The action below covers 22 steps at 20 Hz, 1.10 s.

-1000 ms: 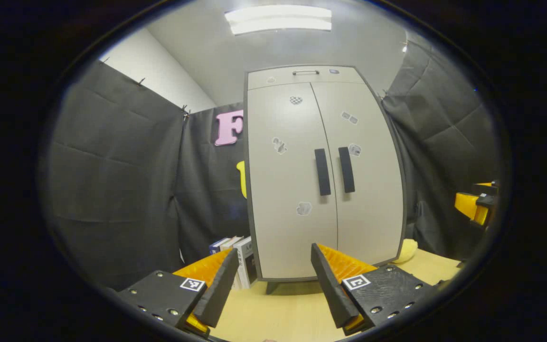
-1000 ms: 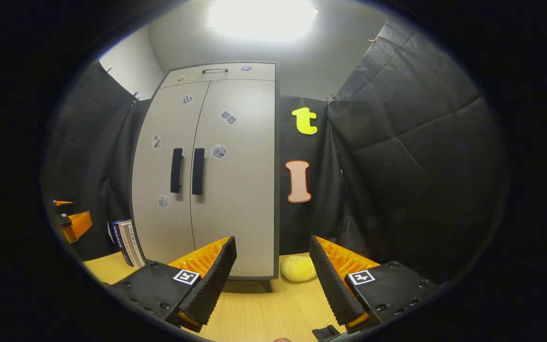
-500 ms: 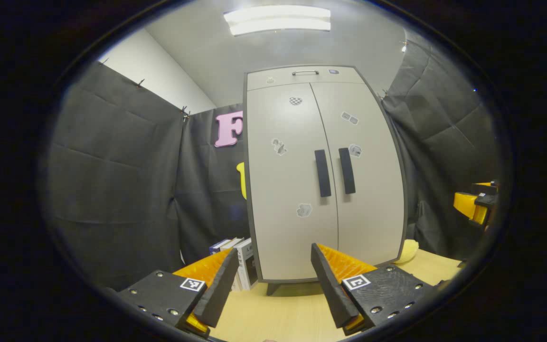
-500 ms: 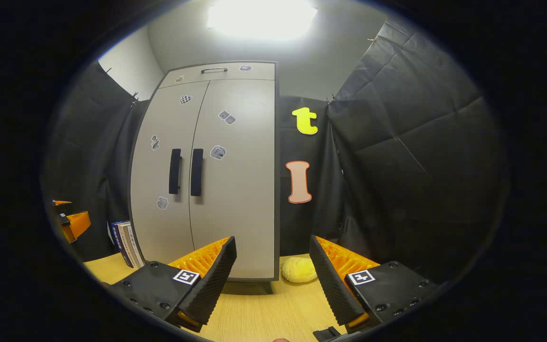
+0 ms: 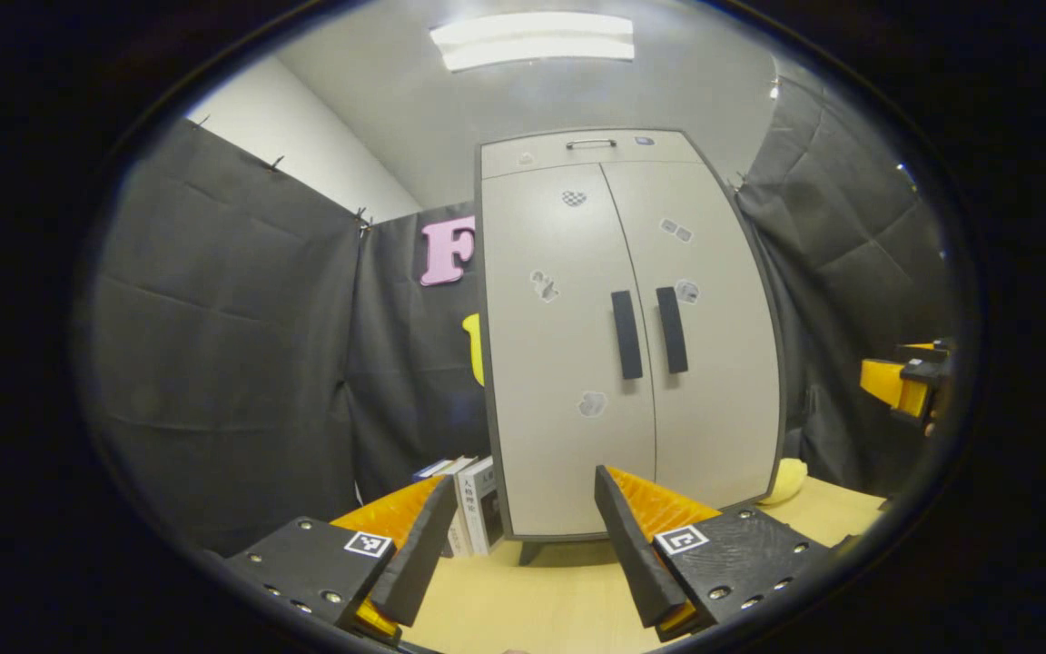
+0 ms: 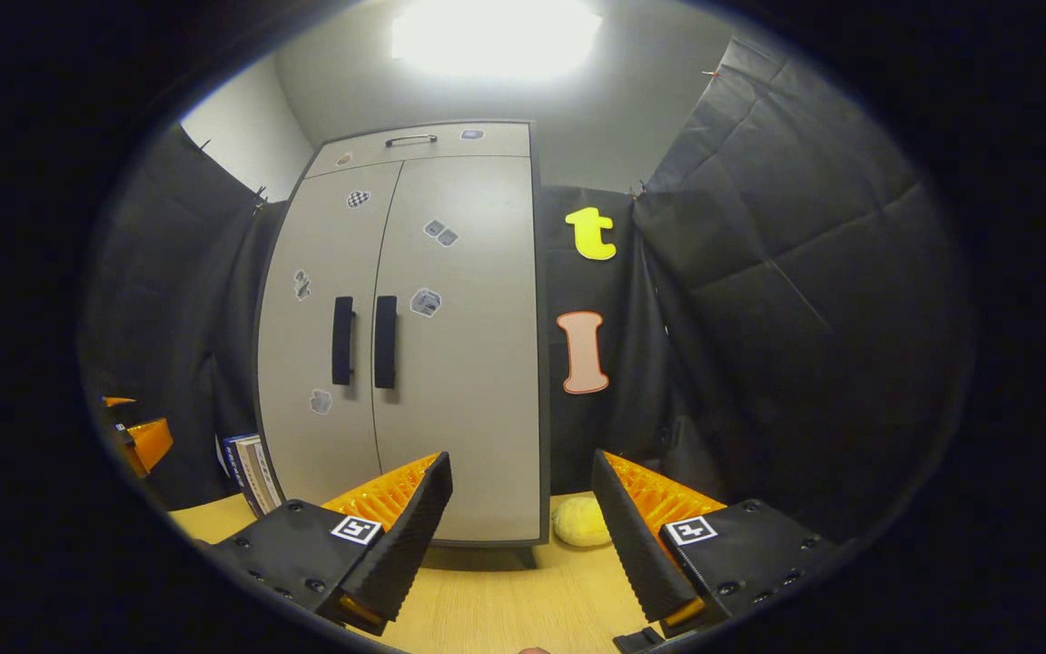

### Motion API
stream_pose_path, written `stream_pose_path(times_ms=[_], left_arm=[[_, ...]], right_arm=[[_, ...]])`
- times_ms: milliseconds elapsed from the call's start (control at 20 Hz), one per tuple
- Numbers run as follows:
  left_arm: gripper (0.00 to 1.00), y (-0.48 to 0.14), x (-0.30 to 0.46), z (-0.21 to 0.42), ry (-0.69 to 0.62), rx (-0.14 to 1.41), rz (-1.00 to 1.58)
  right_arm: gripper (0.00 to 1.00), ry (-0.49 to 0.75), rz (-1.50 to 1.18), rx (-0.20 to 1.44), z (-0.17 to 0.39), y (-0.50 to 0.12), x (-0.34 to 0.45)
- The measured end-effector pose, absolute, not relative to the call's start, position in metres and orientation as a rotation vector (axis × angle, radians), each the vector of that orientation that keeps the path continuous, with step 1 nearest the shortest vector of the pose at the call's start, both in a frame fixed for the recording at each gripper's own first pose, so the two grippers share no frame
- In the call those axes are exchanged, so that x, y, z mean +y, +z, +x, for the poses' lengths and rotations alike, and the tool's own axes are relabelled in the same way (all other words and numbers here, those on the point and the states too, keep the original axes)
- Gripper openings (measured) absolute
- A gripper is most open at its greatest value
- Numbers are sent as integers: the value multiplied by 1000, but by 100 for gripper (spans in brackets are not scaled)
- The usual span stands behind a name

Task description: Open the right door of the double-door shoe cabinet with the right hand, and open the left door with the left hand.

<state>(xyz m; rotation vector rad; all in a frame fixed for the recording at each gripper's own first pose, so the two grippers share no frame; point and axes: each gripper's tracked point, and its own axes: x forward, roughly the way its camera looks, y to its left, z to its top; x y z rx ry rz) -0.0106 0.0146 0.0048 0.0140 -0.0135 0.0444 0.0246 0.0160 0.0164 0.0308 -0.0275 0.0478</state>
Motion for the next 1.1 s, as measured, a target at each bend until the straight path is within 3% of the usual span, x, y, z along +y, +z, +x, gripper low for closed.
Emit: stream_pose_path(times_ms=[300,1100], left_arm=[[90,-1,42,-26,98,1,22],[90,-24,125,-61,278,53,18]], right_arm=[[96,110,22,-76,52,46,47],[97,236,80,-17,152,80,139]])
